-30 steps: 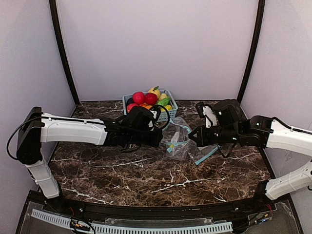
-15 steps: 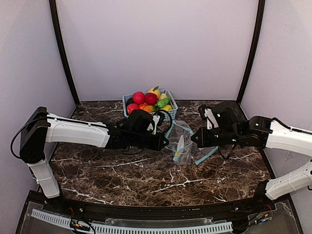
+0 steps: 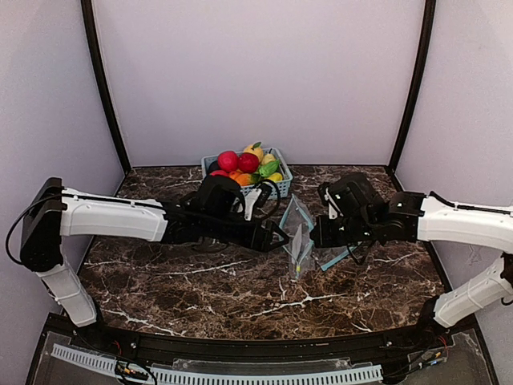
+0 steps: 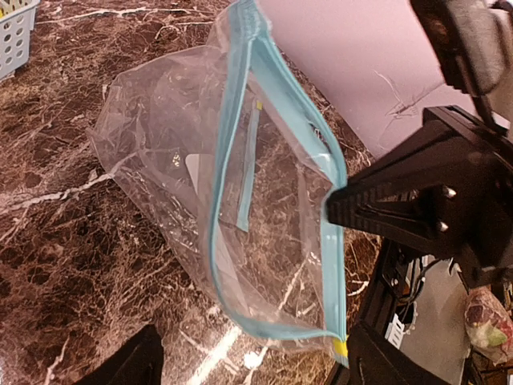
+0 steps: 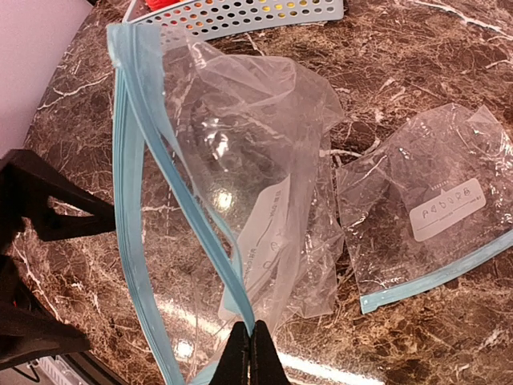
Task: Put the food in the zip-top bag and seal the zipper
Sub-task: Adjust the zipper food storage bag at the center of the board.
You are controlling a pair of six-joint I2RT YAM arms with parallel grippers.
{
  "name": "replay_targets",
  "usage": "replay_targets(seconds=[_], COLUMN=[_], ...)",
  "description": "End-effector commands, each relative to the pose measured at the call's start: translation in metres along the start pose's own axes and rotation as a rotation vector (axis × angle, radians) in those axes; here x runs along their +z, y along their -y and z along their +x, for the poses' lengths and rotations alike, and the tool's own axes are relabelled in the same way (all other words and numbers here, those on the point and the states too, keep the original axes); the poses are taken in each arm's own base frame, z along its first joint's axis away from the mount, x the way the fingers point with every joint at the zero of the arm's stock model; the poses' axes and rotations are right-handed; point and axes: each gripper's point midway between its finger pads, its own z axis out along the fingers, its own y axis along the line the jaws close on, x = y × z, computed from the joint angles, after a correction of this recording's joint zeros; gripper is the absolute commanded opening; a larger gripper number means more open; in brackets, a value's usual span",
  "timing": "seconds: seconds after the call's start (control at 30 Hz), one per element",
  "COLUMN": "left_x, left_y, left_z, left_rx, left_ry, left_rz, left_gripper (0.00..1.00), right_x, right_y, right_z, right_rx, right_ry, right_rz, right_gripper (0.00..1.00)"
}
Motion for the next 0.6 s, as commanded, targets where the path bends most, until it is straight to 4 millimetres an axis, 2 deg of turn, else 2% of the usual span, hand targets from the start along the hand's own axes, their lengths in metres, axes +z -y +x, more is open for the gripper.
replay_targets(seconds=[0.0,0.03,0.07,0.1,0.2,0.27,0.33,0.4,0.5,0.53,0.57], left_x=[-0.046,-0.053,-0.06,-0.068,-0.092,-0.109,-0.116,-0.129,-0.134,-0.143,-0.141], left_y=[0.012,0.01,0.004,-0.001,-0.024,-0.057,-0.073,-0.103,-0.131,-0.14,-0.152], left_z=[-0.007,-0.016,-0.012,-0.025,-0.043,-0.064,-0.076,-0.094,-0.111,-0.123,-0.123], left_rx=[0.034,0.046,0.035,0.044,0.027,-0.003,-0.006,-0.03,-0.036,-0.037,-0.05], left_ry=[-0.069,-0.063,-0.1,-0.083,-0.081,-0.046,-0.038,-0.011,0.001,0.024,0.009], left_rz=[0.018,0.008,-0.018,-0.036,-0.118,-0.194,-0.24,-0.307,-0.36,-0.378,-0.399], left_gripper=[0.83,0.83,0.84,0.84,0.85,0.85,0.85,0.85,0.85,0.85,0.86], right_x=[-0.002,-0.001,-0.001,-0.001,-0.002,-0.002,-0.002,-0.002,-0.002,-0.002,-0.002], right_y=[-0.007,-0.008,-0.009,-0.01,-0.01,-0.011,-0.013,-0.014,-0.016,-0.015,-0.016], right_z=[-0.013,-0.014,-0.015,-0.017,-0.02,-0.022,-0.023,-0.024,-0.026,-0.026,-0.027], right_rx=[0.011,0.007,0.006,0.004,-0.002,-0.004,-0.008,-0.009,-0.009,-0.009,-0.01], right_ry=[0.028,0.029,0.03,0.033,0.042,0.046,0.047,0.048,0.051,0.052,0.052], right_rz=[0.01,0.011,0.011,0.01,0.012,0.013,0.01,0.009,0.003,0.004,0.003], right_gripper=[0.0,0.0,0.0,0.0,0.0,0.0,0.0,0.0,0.0,0.0,0.0])
